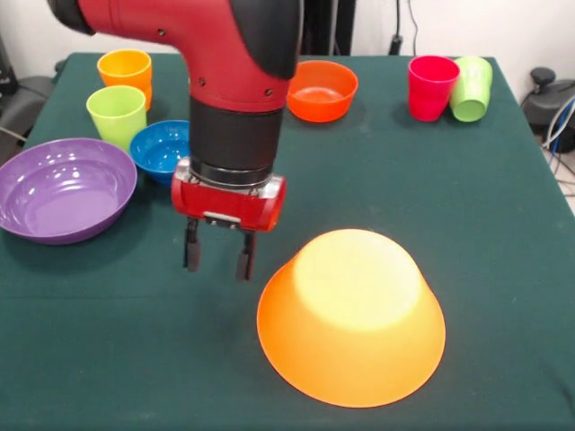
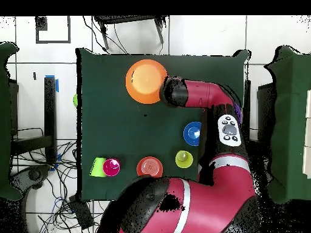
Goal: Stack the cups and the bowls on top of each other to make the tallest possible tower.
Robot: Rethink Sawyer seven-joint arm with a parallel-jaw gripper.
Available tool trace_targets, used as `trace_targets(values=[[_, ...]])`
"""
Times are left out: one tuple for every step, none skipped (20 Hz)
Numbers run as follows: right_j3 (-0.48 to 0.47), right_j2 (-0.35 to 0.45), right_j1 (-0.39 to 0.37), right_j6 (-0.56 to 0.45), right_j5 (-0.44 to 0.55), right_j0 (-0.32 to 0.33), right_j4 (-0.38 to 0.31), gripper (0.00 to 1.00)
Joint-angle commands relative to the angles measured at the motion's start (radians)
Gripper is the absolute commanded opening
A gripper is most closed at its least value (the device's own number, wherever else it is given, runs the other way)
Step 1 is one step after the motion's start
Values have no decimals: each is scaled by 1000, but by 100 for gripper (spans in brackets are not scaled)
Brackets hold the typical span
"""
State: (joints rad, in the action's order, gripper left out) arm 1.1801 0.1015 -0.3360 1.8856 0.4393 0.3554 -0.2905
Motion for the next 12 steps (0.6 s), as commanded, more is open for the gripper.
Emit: trace_targets(values=[[-23, 76, 63, -46, -69, -25, -77, 100], [-29, 75, 75, -37, -81, -29, -76, 100], [-34, 74, 86, -27, -93, -33, -75, 100], [-37, 67, 90, -16, -100, -42, -75, 100], [-43, 61, 94, -7, -103, -49, -71, 100], [-49, 56, 97, 2, -106, -56, -67, 100], [-52, 50, 101, 13, -108, -64, -62, 100], [-53, 46, 102, 20, -112, -69, -58, 100], [-54, 44, 106, 26, -114, -74, -53, 100], [-54, 41, 107, 31, -117, -79, -48, 100], [-53, 33, 106, 44, -114, -89, -40, 100], [-49, 19, 102, 64, -111, -104, -31, 100]])
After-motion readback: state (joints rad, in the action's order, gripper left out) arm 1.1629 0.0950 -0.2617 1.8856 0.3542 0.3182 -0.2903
